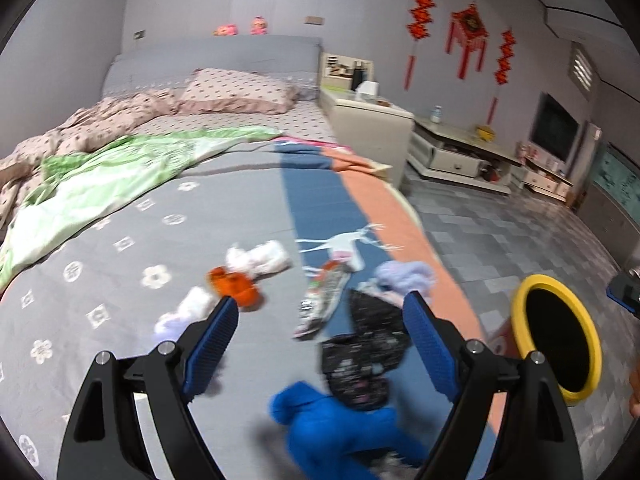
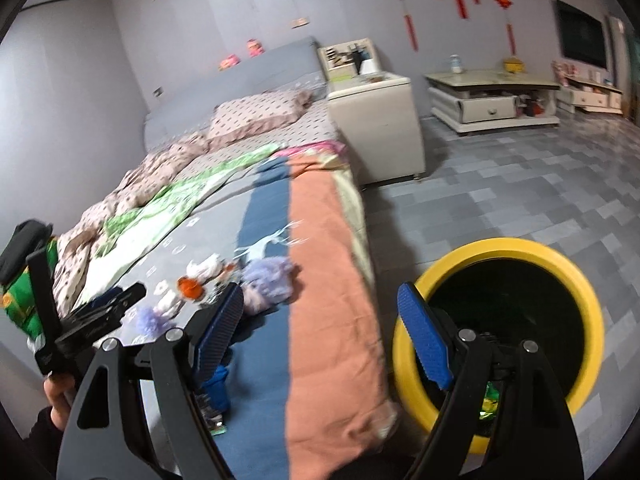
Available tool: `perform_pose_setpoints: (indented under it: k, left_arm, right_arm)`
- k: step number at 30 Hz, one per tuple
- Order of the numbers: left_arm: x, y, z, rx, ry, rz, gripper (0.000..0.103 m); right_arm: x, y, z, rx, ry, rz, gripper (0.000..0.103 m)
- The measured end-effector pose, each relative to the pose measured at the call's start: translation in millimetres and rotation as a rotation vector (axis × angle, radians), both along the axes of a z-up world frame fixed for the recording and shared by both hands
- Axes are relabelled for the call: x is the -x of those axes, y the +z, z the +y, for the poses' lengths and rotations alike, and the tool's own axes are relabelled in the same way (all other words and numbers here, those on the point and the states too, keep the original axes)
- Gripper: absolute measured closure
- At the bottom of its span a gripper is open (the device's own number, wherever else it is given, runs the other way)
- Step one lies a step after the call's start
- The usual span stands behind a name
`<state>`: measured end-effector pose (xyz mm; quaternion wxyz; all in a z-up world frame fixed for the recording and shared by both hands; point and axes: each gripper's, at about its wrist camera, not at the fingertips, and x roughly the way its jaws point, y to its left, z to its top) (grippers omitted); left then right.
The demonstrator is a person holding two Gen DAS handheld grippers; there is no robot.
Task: Collect trash
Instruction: 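Grasp the lavender puff ball left while the right grasps another black bag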
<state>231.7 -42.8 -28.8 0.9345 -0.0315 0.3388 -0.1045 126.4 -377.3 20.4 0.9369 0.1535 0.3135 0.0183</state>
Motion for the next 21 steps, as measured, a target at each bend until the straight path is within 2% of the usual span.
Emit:
perform_pose_setpoints:
  k: [11,21]
  left_arm:
    - [-12.2,-32.2,61.9,-0.021,0.120,0.053,0.022]
    - [-28.1,-63.0,85.5,-0.019,0.165,0.100,0.022]
  right_arm:
    - [-26.3,-34.2,71.8,0.020,0.132,0.070,0.027]
    - [-66.2,-70.7,128.6,0.056,0.228,0.153,0.027]
